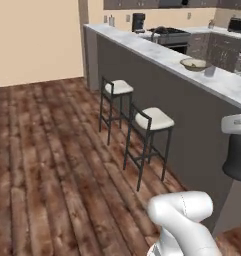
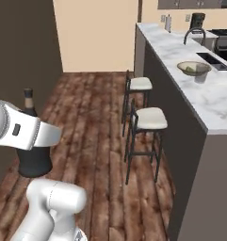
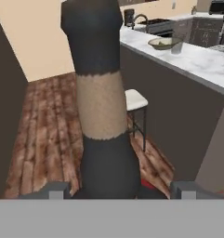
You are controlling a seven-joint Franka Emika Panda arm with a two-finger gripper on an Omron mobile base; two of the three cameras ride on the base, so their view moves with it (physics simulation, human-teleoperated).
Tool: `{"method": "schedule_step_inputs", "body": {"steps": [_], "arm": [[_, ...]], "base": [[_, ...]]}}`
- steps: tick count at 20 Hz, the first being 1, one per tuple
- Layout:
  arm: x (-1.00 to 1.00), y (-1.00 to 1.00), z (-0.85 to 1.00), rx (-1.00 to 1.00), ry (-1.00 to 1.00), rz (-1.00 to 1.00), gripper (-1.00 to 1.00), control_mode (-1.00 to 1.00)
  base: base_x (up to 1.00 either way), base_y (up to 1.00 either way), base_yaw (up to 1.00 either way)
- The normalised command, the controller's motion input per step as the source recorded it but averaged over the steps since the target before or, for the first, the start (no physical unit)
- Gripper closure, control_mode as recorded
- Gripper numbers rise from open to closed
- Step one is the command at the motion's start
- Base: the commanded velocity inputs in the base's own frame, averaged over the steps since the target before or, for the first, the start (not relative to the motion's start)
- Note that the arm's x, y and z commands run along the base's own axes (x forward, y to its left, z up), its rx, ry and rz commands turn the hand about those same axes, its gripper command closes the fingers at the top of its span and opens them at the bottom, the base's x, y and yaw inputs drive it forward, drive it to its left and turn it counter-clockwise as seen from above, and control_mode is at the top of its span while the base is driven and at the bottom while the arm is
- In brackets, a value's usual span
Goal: There is a bowl on the dining counter. Grab a lemon wedge from the fridge and place it in the bowl. Then get the liquor bottle and glass cup from the cabinet and place them next to the bowl.
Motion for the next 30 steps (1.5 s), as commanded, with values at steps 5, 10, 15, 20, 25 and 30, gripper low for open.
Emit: {"method": "schedule_step_inputs", "body": {"steps": [5,10,15,20,25,30], "arm": [[0.00,0.00,0.00,0.00,0.00,0.00,1.00,1.00],[0.00,0.00,0.00,0.00,0.00,0.00,1.00,1.00],[0.00,0.00,0.00,0.00,0.00,0.00,1.00,1.00],[0.00,0.00,0.00,0.00,0.00,0.00,1.00,1.00],[0.00,0.00,0.00,0.00,0.00,0.00,1.00,1.00],[0.00,0.00,0.00,0.00,0.00,0.00,1.00,1.00]], "base": [[0.54,0.99,-0.57],[0.52,1.00,-0.53],[0.64,1.00,-0.53],[0.65,1.00,-0.52],[0.61,1.00,-0.50],[0.50,0.94,-0.50]]}}
